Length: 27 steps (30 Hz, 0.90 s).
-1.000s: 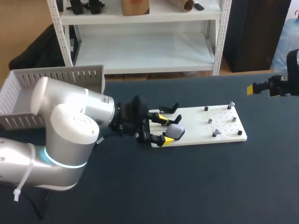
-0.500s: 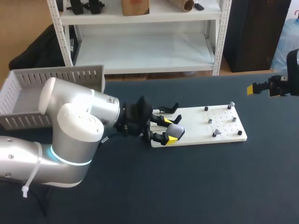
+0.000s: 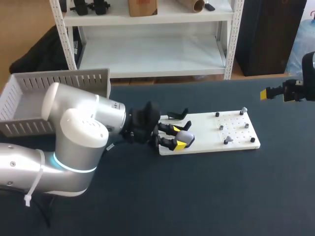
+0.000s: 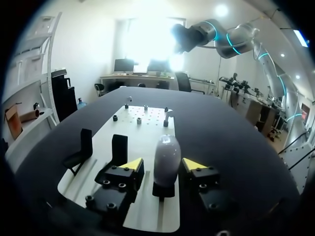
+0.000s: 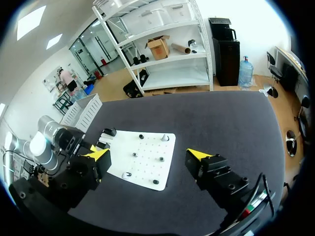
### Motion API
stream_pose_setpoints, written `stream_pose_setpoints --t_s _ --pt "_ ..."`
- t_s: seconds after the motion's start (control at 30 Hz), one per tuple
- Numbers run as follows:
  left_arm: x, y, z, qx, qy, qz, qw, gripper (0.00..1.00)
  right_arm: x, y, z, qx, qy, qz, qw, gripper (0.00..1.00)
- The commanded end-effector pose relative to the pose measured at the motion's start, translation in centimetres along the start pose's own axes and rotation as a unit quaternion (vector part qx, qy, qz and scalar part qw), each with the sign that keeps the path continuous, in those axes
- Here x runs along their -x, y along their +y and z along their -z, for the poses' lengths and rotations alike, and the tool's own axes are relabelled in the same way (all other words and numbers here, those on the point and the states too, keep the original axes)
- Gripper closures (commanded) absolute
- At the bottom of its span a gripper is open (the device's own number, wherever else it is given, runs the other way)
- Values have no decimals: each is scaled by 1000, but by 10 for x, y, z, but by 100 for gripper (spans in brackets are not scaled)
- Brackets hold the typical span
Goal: Pick up each earbud case from the left stands, insert the matching earbuds, close the lid, and place the case in the box.
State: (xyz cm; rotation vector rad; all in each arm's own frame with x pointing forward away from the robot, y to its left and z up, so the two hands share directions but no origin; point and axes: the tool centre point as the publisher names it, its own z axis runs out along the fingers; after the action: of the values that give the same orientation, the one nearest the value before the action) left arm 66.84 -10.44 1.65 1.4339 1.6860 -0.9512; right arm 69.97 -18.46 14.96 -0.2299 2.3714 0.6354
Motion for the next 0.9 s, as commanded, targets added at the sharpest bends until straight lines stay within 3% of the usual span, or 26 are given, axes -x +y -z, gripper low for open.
stream_pose_setpoints --t_s 0.03,0.17,0.33,0.63,0.9 --pt "-1 2 -1 -2 -4 -1 1000 57 0 0 0 1 1 0 1000 0" --pt "-2 2 -2 -5 -6 -2 1000 67 0 0 0 1 1 0 1000 0" --pt "-3 1 0 -9 -8 -3 1000 100 0 0 0 1 1 0 1000 0" --pt "9 -8 17 -10 -24 -4 1000 100 0 0 0 1 1 0 1000 0" --pt "39 -21 36 12 -39 -2 999 100 0 0 0 1 1 0 1000 0"
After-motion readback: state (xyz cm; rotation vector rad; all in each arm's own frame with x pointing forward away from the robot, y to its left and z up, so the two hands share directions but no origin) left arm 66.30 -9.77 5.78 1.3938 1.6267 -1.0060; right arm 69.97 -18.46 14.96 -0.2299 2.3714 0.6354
